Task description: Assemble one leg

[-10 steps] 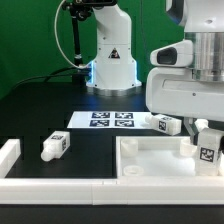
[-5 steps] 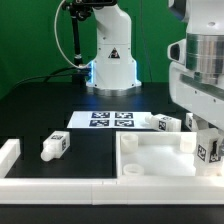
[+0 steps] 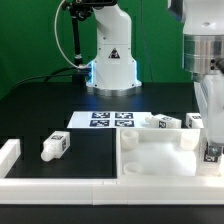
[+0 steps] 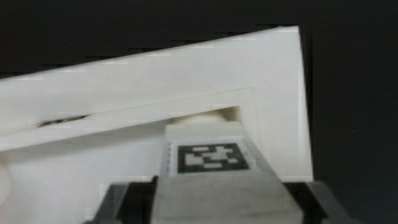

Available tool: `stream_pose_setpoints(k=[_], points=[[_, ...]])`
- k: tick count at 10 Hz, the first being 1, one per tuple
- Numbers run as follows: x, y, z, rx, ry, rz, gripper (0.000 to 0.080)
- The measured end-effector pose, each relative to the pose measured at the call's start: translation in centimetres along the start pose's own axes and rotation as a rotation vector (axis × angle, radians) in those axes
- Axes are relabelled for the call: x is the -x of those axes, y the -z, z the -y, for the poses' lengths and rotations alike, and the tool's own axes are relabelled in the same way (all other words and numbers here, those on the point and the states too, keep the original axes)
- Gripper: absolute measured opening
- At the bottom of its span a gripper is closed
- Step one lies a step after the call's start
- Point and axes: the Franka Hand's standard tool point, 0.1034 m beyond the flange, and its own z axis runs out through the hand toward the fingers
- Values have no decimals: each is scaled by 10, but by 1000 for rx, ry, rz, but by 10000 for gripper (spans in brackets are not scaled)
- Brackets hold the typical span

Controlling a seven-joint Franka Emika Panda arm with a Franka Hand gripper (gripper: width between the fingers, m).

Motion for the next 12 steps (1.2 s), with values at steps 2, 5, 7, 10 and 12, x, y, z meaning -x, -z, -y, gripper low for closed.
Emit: stream_pose_setpoints(k=[2,5,7,10,12], points=[[-1,0,0,-1,-63,-2,284],[0,1,1,-6,-41,-2,465],[5,21,-7,-20,-7,17,586],[6,46,-7,-32,20,39,648],[7,44,-8,-31,22,37,649]])
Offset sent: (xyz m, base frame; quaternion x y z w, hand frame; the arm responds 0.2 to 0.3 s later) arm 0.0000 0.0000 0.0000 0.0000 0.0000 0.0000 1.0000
